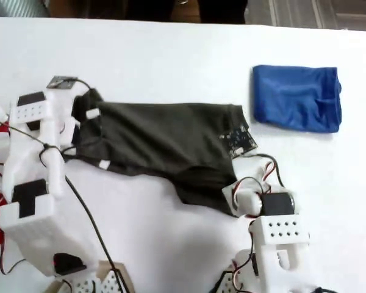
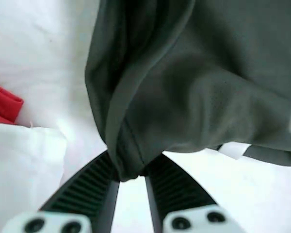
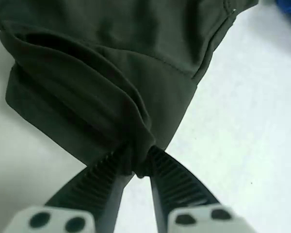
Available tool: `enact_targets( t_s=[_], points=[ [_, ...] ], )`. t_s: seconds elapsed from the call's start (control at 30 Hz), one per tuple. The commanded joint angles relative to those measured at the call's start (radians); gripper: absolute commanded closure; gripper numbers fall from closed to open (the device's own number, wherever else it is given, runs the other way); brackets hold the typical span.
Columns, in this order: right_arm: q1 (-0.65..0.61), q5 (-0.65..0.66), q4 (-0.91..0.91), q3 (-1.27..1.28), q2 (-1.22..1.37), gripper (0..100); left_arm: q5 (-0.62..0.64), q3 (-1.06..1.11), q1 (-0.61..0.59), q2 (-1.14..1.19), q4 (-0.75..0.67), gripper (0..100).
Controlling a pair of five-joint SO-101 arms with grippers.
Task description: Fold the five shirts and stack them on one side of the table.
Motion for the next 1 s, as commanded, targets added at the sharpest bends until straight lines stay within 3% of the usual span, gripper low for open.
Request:
enact_targets(
  t_s=[0.0, 0.13, 0.2, 0.47, 0.57, 0.63, 0.67, 0.77, 0.87, 0.93, 0.97],
  points=[
    [0.004, 0.029, 0.008, -0.005, -0.025, 89.2, -0.012, -0.001, -0.006, -0.015, 0.000, 96],
    [0.002, 0.074, 0.027, -0.023, -0.027, 74.8, -0.014, -0.044, -0.011, -0.015, 0.048, 84],
    [0.007, 0.087, 0.035, -0.057, -0.027, 72.3, -0.014, -0.099, -0.011, -0.015, 0.095, 79],
    [0.007, 0.080, 0.111, -0.351, -0.016, 72.8, -0.011, -0.498, -0.032, -0.011, 0.334, 79],
    [0.005, 0.080, 0.021, -0.374, -0.016, 83.6, -0.012, -0.631, -0.026, -0.006, 0.390, 79],
    [0.007, 0.080, -0.031, -0.374, -0.005, 97.3, -0.012, -0.684, -0.025, -0.006, 0.393, 79],
    [0.007, 0.080, -0.048, -0.377, 0.010, 99.1, -0.012, -0.700, -0.025, -0.006, 0.388, 79],
    [0.007, 0.080, -0.113, -0.382, 0.099, 98.5, -0.005, -0.719, -0.025, -0.005, 0.358, 81],
    [0.007, 0.074, -0.231, -0.384, 0.243, 98.0, 0.091, -0.714, -0.026, 0.021, 0.247, 100],
    [0.004, 0.021, -0.295, -0.420, 0.366, 98.0, 0.137, -0.719, -0.005, 0.075, 0.186, 94],
    [0.001, -0.003, -0.314, -0.454, 0.430, 98.0, 0.138, -0.719, 0.021, 0.106, 0.157, 96]
  ],
)
